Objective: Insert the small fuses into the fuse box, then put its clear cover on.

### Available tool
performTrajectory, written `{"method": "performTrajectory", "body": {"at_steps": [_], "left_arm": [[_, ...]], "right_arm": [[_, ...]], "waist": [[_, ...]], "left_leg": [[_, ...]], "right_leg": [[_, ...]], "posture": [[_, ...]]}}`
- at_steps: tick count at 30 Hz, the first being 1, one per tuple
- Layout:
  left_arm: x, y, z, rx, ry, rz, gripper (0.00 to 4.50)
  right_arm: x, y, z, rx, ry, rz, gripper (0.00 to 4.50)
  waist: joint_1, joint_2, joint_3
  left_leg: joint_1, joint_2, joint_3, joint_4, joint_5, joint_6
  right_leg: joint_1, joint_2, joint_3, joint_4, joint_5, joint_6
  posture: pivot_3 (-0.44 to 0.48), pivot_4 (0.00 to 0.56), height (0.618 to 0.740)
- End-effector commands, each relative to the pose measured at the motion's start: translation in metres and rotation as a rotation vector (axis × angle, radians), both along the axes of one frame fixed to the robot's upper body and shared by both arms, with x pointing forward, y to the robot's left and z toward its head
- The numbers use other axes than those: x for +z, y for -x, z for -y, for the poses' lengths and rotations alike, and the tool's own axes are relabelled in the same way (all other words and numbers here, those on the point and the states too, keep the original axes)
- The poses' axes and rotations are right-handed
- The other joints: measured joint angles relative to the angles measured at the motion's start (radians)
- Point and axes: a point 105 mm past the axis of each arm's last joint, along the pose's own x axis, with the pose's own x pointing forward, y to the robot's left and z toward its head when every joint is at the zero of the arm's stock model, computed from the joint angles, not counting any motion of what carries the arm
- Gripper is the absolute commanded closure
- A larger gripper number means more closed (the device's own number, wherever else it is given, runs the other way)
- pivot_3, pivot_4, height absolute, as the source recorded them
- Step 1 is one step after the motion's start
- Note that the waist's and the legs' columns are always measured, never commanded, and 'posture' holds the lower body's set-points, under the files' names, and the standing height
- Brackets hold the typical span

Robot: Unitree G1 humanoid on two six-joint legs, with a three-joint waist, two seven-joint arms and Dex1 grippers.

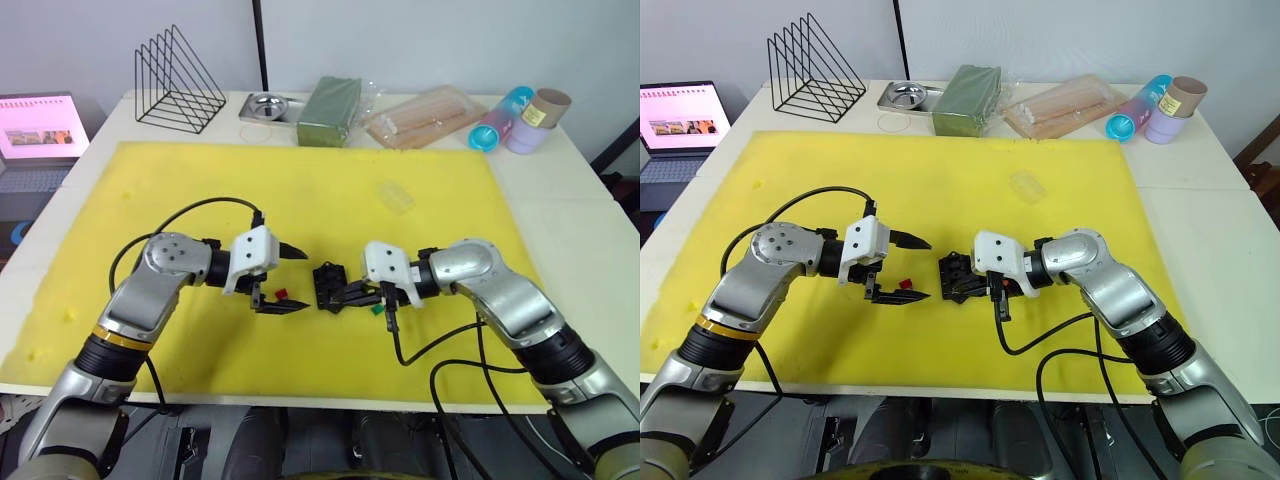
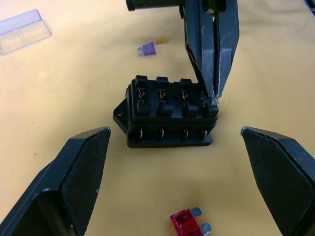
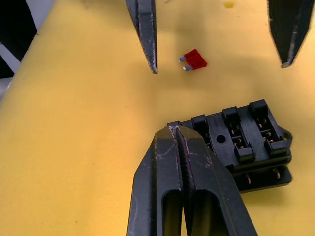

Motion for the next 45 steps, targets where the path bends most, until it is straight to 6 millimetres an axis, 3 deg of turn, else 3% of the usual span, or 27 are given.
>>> {"method": "performTrajectory", "body": {"at_steps": [1, 12, 15, 19, 23, 26, 33, 39, 45], "left_arm": [[0.012, -0.002, 0.002, -0.015, 0.009, 0.052, 0.00], [0.032, -0.003, -0.009, 0.013, 0.081, -0.015, 0.00], [0.040, 0.000, -0.037, 0.054, 0.065, -0.133, 0.00], [0.042, 0.002, -0.063, 0.111, 0.025, -0.214, 0.00], [0.045, 0.001, -0.080, 0.177, 0.004, -0.265, 0.00], [0.046, 0.003, -0.103, 0.217, -0.049, -0.264, 0.00], [0.045, 0.007, -0.151, 0.316, -0.157, -0.264, 0.00], [0.044, 0.007, -0.167, 0.352, -0.165, -0.265, 0.00], [0.042, 0.008, -0.152, 0.301, -0.136, -0.269, 0.00]], "right_arm": [[0.014, -0.006, 0.004, -0.049, -0.032, -0.020, 4.47], [0.068, 0.013, -0.003, 0.005, -0.152, -0.018, 4.47], [0.087, 0.015, 0.013, -0.021, -0.101, 0.089, 4.47], [0.089, 0.013, 0.042, -0.094, -0.018, 0.129, 4.47], [0.088, 0.014, 0.064, -0.146, 0.029, 0.122, 3.52], [0.091, 0.015, 0.099, -0.252, 0.083, 0.129, 2.50], [0.085, 0.029, 0.152, -0.401, 0.178, 0.105, 0.08], [0.081, 0.040, 0.177, -0.484, 0.200, 0.073, 0.03], [0.087, 0.040, 0.167, -0.464, 0.171, 0.104, 0.03]], "waist": [[0.000, 0.000, 0.000], [-0.001, 0.000, 0.000], [-0.004, 0.000, 0.002], [-0.001, 0.000, 0.002], [-0.001, 0.000, 0.002], [-0.001, 0.000, 0.002], [-0.003, 0.000, 0.003], [-0.001, 0.000, 0.003], [-0.002, 0.000, 0.003]], "left_leg": [[0.000, 0.000, 0.000, 0.000, 0.000, 0.000], [-0.002, 0.000, 0.000, -0.002, 0.000, 0.000], [-0.003, 0.000, 0.000, -0.002, 0.000, 0.000], [-0.003, 0.000, 0.001, -0.006, 0.000, 0.000], [-0.003, 0.000, 0.001, -0.007, 0.000, 0.000], [-0.003, 0.000, 0.002, -0.007, 0.000, 0.000], [-0.002, 0.001, 0.005, -0.009, 0.000, 0.000], [-0.002, 0.004, 0.010, -0.009, 0.000, 0.000], [-0.002, 0.005, 0.011, -0.009, 0.000, 0.000]], "right_leg": [[0.000, 0.000, 0.000, 0.000, 0.000, 0.000], [-0.003, 0.000, 0.000, 0.000, 0.000, 0.000], [-0.004, 0.000, 0.000, 0.000, 0.000, 0.000], [-0.005, -0.001, 0.000, -0.002, 0.000, 0.000], [-0.005, -0.001, 0.001, -0.002, -0.001, -0.001], [-0.006, -0.001, 0.001, -0.002, -0.001, -0.001], [-0.008, 0.000, 0.002, -0.002, -0.002, -0.003], [-0.008, 0.000, 0.003, -0.002, -0.003, -0.004], [-0.008, 0.000, 0.003, -0.002, -0.003, -0.004]], "posture": [[0.000, 0.150, 0.740], [0.000, 0.150, 0.740], [0.000, 0.150, 0.740], [0.000, 0.150, 0.740], [0.000, 0.150, 0.740], [0.000, 0.150, 0.740], [0.000, 0.150, 0.740], [0.000, 0.150, 0.740], [0.000, 0.150, 0.740]]}}
